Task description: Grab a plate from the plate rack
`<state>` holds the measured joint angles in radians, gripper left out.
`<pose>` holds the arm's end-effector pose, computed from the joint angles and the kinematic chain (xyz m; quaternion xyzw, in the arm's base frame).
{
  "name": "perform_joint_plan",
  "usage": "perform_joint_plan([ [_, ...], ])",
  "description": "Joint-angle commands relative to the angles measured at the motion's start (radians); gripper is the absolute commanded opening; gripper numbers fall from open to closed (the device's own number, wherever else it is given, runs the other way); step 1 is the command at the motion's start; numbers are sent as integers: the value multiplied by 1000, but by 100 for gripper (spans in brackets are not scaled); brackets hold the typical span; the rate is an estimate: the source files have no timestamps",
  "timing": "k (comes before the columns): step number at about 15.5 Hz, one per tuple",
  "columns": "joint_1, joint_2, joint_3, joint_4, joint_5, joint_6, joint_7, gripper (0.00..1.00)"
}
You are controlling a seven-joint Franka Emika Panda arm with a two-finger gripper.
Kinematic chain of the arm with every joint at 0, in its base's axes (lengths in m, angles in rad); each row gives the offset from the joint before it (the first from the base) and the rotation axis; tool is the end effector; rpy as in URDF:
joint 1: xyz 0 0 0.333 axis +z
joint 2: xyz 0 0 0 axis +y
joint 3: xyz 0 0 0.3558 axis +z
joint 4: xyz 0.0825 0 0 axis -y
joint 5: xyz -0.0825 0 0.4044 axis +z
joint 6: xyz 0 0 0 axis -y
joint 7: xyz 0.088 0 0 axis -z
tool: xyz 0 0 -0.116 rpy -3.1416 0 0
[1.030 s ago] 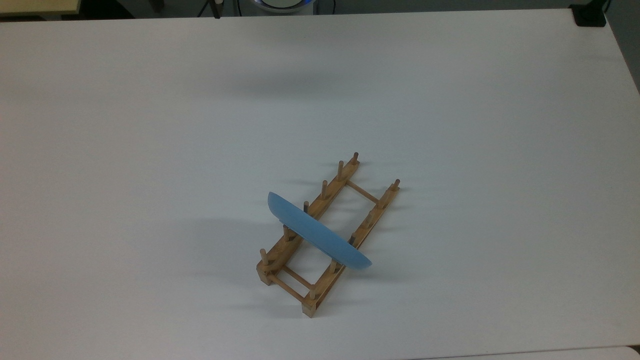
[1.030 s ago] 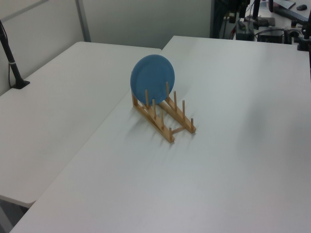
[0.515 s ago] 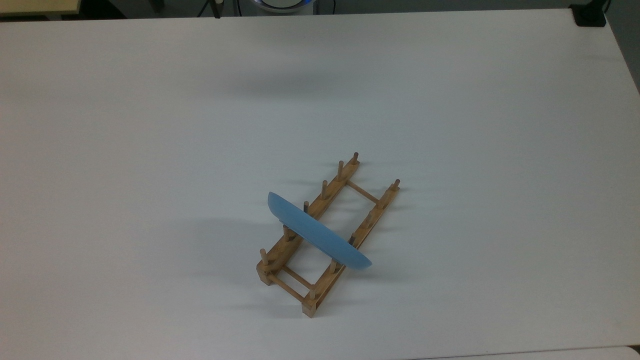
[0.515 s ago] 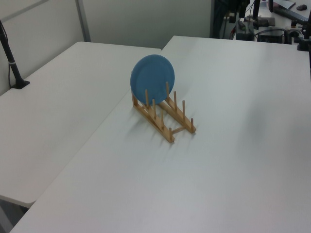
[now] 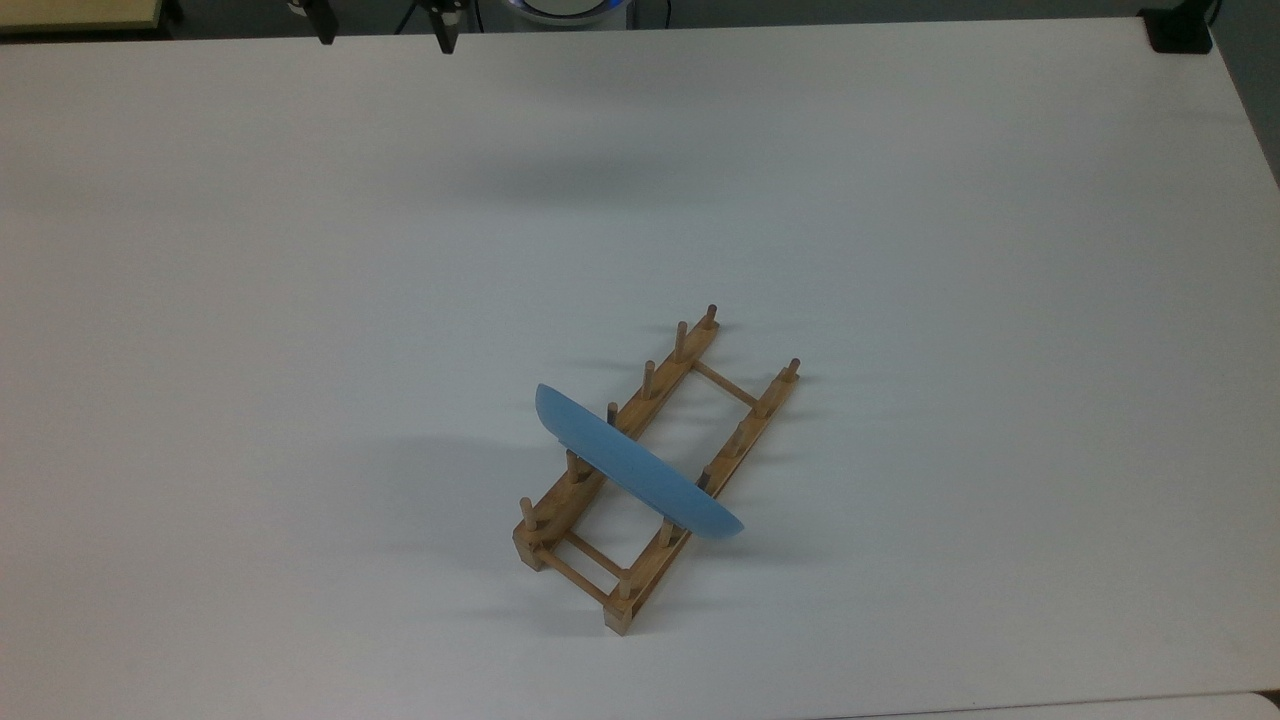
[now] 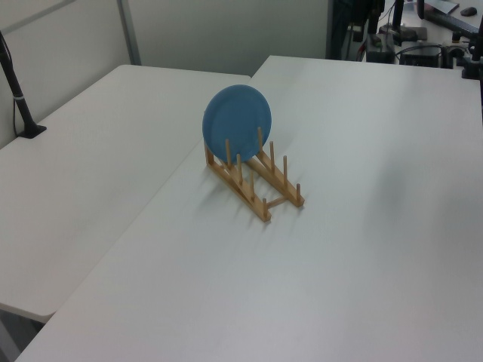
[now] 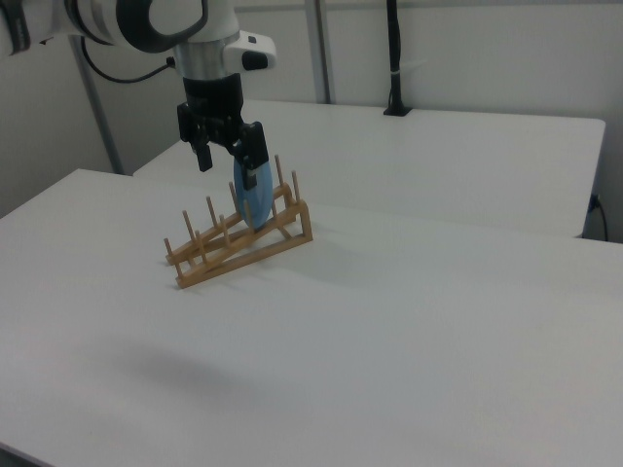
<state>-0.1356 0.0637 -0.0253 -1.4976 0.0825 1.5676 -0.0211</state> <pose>0.5912 -0.0857 0.6541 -0.9968 0.0695 -0.0068 0.0400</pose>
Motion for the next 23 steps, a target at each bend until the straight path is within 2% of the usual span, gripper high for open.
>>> perform_joint_plan([
  [1,33,-2,-2,-23,8,49,-33,100],
  [6,39,21,-2,-18,7,75,-37,100],
  [8,91,25,-2,-18,-22,167,-56,100],
  [10,99,28,-2,-15,-52,274,-56,100],
  [14,166,28,1,-30,-173,481,-59,100],
  [17,203,30,1,-33,-233,520,-62,99],
  [19,243,92,-1,-29,-298,607,-59,96],
  [23,299,212,-8,-23,-487,776,-46,89],
])
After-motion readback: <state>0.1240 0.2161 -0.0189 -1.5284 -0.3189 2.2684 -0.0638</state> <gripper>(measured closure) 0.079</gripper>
